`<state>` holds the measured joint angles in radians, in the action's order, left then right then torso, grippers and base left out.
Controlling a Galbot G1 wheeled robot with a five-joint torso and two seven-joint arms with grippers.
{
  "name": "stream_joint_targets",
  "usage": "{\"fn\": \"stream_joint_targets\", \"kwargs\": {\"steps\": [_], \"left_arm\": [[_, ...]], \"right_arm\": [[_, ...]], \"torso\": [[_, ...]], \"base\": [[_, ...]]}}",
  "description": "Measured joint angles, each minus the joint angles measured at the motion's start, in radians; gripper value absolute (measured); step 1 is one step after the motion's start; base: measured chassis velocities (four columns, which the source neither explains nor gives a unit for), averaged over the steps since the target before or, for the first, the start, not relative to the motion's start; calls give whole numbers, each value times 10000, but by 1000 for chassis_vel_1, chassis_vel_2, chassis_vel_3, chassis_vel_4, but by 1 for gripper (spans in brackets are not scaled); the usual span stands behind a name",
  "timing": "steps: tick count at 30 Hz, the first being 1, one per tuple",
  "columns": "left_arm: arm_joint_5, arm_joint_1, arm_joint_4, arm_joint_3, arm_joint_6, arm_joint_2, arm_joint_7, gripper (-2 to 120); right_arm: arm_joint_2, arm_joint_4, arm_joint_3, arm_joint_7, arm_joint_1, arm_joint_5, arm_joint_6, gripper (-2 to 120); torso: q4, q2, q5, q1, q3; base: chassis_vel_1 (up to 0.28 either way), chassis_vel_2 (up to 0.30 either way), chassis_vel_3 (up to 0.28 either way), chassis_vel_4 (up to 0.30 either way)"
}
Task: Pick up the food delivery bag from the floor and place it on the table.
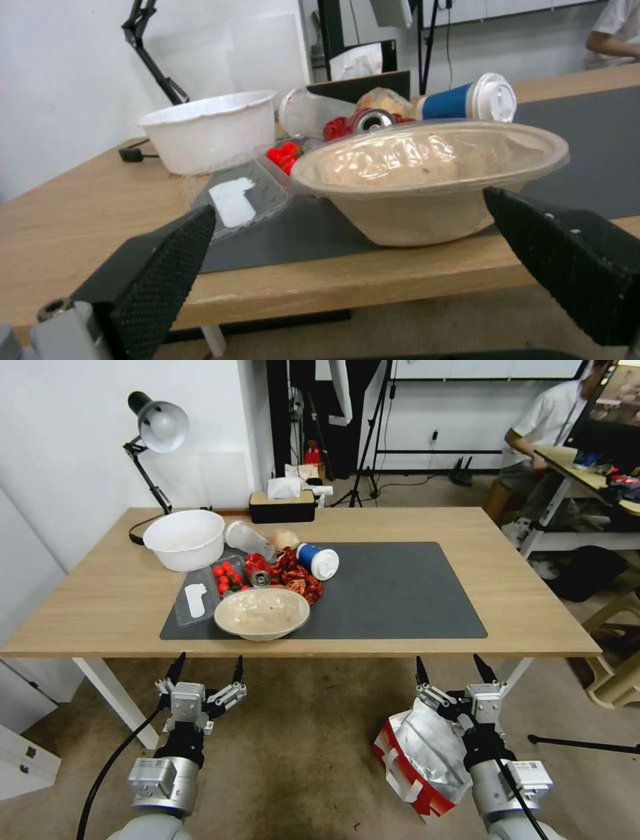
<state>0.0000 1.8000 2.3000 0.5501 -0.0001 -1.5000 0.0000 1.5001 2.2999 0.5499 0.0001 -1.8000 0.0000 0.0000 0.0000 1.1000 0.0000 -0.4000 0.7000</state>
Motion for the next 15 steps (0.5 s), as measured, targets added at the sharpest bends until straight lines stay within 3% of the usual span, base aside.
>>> {"fn": "stream_joint_targets", "kwargs": {"steps": [12, 15], "left_arm": [[-48, -13, 0, -11, 16, 10, -12, 100], [-809, -282, 1, -275, 705, 210, -291, 100]], "right_arm": [[1, 1, 0, -2, -1, 4, -46, 100], [5, 4, 0, -8, -4, 15, -159, 100]], "torso": [[0, 0, 0, 0, 0], [1, 0, 0, 0, 0]], "base": [[0, 0, 0, 0], [0, 0, 0, 0]]}}
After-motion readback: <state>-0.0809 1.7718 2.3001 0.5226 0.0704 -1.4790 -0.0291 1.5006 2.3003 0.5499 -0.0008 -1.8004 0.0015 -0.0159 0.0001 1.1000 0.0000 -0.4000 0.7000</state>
